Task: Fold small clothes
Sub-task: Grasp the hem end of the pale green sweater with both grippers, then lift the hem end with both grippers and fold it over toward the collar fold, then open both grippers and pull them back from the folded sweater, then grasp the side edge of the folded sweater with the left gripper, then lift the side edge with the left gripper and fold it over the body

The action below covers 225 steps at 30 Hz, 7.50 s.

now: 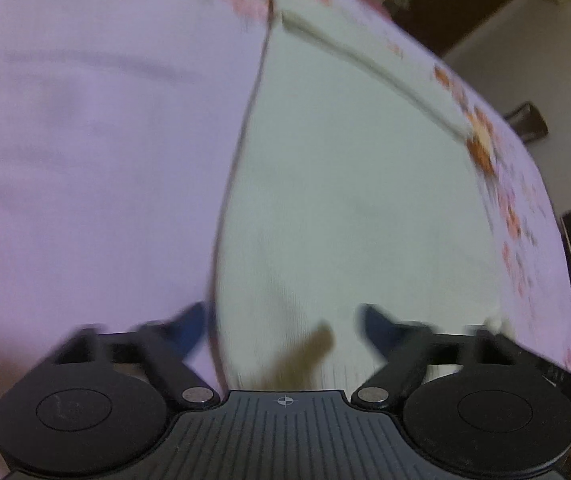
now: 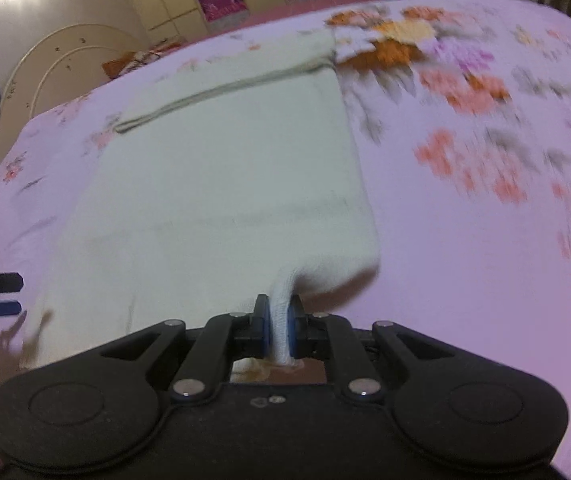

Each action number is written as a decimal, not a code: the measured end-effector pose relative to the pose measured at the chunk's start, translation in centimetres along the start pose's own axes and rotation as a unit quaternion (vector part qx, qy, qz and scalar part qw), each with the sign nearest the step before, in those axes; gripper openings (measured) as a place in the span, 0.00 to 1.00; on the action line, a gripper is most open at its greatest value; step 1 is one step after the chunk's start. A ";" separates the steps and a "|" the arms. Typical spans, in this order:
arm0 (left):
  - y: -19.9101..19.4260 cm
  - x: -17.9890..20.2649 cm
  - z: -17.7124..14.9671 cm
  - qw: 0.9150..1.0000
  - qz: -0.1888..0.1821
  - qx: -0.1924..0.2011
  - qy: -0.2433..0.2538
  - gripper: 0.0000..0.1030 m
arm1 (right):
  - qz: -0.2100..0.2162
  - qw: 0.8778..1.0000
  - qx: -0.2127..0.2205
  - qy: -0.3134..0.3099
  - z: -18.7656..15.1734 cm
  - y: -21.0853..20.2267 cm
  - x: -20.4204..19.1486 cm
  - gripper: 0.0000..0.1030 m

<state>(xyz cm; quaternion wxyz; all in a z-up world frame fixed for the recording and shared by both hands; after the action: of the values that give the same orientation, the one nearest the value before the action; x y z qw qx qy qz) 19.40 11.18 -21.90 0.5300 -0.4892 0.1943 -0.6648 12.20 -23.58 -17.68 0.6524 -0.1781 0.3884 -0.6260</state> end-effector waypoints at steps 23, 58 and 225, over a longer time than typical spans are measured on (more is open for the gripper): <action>1.3 7.8 11.5 0.982 -0.061 0.167 0.062 0.08 | 0.064 0.990 0.098 0.083 7.7 0.0 -0.1 0.09; 24.2 9.5 36.7 0.980 0.058 0.187 0.031 0.08 | 0.037 0.985 0.077 0.147 31.6 28.7 4.1 0.24; 18.1 1.4 20.0 0.938 -0.092 0.238 -0.234 0.08 | 0.025 0.981 0.111 -0.155 21.8 23.6 -10.6 0.40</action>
<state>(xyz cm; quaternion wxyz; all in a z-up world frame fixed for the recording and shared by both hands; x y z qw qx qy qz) 45.93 8.61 -26.45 0.5978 -0.5062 -0.1448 -0.6046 45.07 -15.40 -17.82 0.7360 -0.1895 0.2149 -0.6134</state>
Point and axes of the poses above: each gripper's, at about its wrist camera, not at the fingertips, and y roughly the way its jaws point, x to its right, z to its top, the point moved 6 cm from there along y, roughly the way its jaws point, and after that the axes turned 8 degrees about x, right-handed, at the moved point
